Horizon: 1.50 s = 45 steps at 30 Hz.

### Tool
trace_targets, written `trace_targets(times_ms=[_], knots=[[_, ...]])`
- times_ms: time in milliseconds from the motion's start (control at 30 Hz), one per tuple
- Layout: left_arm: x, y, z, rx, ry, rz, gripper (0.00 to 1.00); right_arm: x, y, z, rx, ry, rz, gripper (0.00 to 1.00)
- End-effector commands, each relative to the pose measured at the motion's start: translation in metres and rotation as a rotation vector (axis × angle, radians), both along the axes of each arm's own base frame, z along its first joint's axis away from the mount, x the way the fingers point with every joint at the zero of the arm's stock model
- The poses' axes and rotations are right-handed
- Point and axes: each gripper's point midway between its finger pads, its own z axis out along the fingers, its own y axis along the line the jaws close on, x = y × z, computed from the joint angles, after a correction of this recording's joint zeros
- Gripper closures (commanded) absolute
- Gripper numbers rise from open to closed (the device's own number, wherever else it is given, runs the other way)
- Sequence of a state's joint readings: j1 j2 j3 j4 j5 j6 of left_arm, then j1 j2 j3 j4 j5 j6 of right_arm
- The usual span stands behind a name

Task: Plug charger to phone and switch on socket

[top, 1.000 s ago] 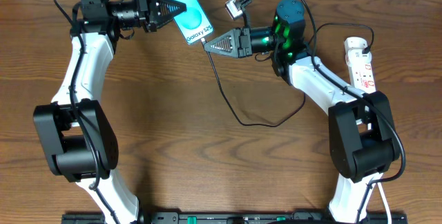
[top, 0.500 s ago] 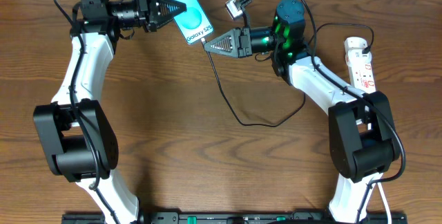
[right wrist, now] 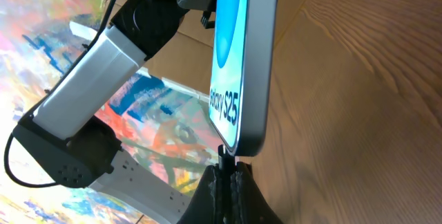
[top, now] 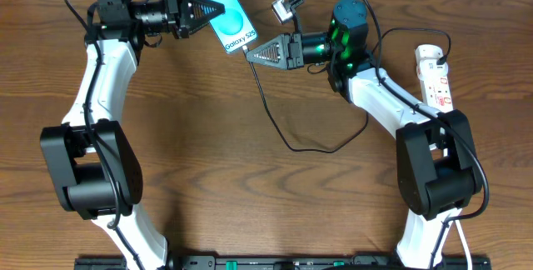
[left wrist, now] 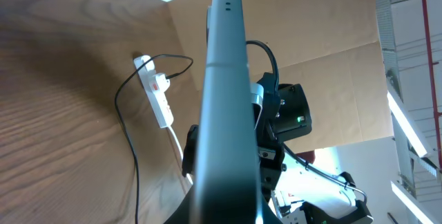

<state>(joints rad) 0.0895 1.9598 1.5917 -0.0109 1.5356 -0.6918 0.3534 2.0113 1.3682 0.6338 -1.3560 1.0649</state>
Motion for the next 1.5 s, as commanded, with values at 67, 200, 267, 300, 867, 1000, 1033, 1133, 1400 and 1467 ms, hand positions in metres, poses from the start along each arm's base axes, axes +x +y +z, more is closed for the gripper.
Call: trace_targets(times_ms=[67, 200, 267, 300, 867, 1000, 1033, 1133, 1400, 1467], knots=[[-0.014, -0.010, 0.016, -0.011, -0.052, -0.054, 0.93, 0.010, -0.002, 0.003, 0.006, -0.027, -0.045, 0.99], [-0.016, -0.014, 0.016, -0.011, -0.056, -0.063, 0.93, 0.010, -0.001, 0.003, 0.006, -0.027, -0.044, 0.99], [-0.016, -0.015, 0.016, -0.011, -0.056, -0.065, 0.93, 0.010, -0.001, 0.003, 0.006, -0.027, -0.044, 0.99], [-0.016, -0.015, 0.016, -0.011, -0.056, -0.065, 0.93, 0.010, -0.001, 0.003, 0.006, -0.027, -0.044, 0.99], [-0.016, -0.015, 0.016, -0.011, -0.055, -0.065, 0.93, 0.012, -0.004, 0.004, 0.007, -0.022, -0.051, 0.99], [-0.016, -0.015, 0.016, -0.011, -0.056, -0.065, 0.93, 0.013, -0.006, 0.007, 0.014, -0.026, -0.054, 0.99], [-0.016, -0.015, 0.016, -0.011, -0.056, -0.065, 0.93, 0.013, -0.006, 0.007, 0.015, -0.026, -0.054, 0.99], [-0.016, -0.015, 0.016, -0.011, -0.056, -0.065, 0.93, 0.014, -0.007, 0.012, 0.026, -0.035, -0.056, 0.99], [-0.016, -0.015, 0.016, -0.011, -0.057, -0.065, 0.93, 0.014, -0.007, 0.014, 0.032, -0.046, -0.057, 0.99], [-0.016, -0.015, 0.016, -0.010, -0.060, -0.065, 0.93, 0.014, -0.007, 0.014, 0.032, -0.046, -0.057, 0.99]])
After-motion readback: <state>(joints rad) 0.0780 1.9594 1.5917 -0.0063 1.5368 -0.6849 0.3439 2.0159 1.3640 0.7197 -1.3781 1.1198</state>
